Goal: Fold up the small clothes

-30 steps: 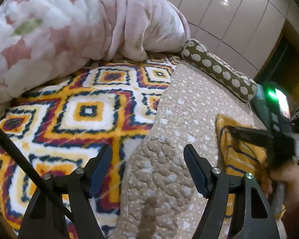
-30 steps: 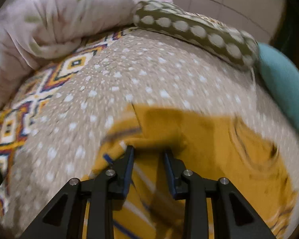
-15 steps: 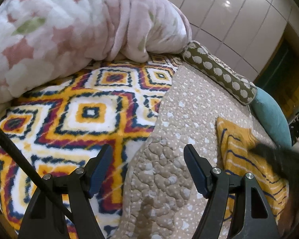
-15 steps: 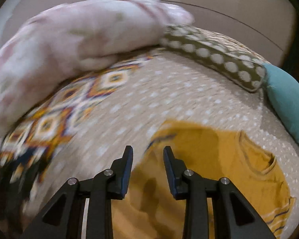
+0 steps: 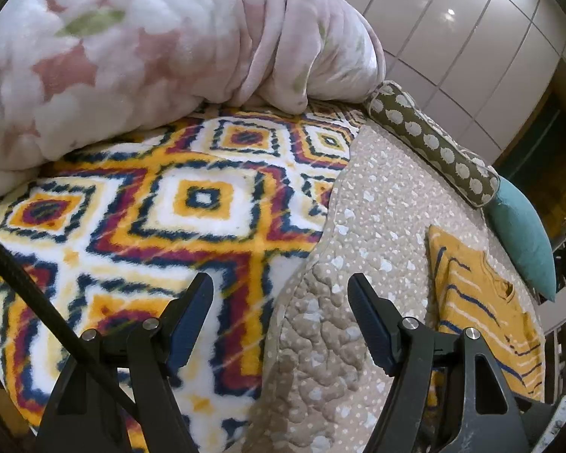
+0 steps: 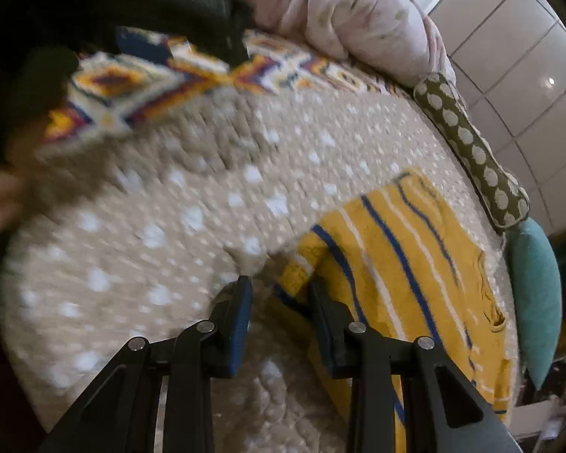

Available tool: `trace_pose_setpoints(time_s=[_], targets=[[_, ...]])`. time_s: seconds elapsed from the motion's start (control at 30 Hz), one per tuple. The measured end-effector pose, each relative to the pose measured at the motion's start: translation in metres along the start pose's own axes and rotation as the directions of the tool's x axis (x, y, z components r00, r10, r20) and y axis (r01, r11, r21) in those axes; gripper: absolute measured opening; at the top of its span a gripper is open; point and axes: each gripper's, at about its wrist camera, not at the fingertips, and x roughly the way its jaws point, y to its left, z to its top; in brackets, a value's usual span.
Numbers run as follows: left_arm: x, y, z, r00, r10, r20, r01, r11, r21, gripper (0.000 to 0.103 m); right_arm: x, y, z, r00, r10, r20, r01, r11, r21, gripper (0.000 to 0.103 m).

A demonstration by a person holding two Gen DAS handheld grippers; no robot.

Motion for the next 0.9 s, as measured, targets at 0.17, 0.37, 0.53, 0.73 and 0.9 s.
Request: trace_pose_setpoints(time_s=[0.17, 0.37, 0.53, 0.73, 0.9], targets=[[-0.005, 0.006, 0.005, 1.000, 0.003, 0.022, -0.003, 1.000, -0.018, 0.073, 0.001, -0.015, 0.004, 0.999, 0.034, -0.006, -0.033, 0.991, 0.129, 0.009], [-0.007, 0.004, 0.006, 0.999, 0.028, 0.037, -0.028, 1.000, 0.000, 0.073, -0.015, -0.029, 0.025, 0.983, 0.161, 0.085, -0.179, 0.941, 0.287, 0.009], [-0.005, -0.003, 0.003, 0.999, 0.043, 0.028, -0.044, 0.998, 0.037, 0.073, -0.002, -0.044, 0.019, 0.962, 0.250, 0.113, -0.274, 0.854, 0.443, 0.013], [-0.010, -0.021, -0.003, 0.998, 0.034, 0.045, -0.038, 0.996, 0.081, 0.073, -0.037, -0.068, -0.031, 0.948, 0.240, 0.208, -0.317, 0.755, 0.574, 0.014], [-0.027, -0.049, -0.014, 0.997, -0.010, 0.072, 0.000, 0.990, 0.144, 0.073, -0.075, -0.127, -0.119, 0.980, 0.073, 0.187, -0.188, 0.661, 0.726, 0.014]])
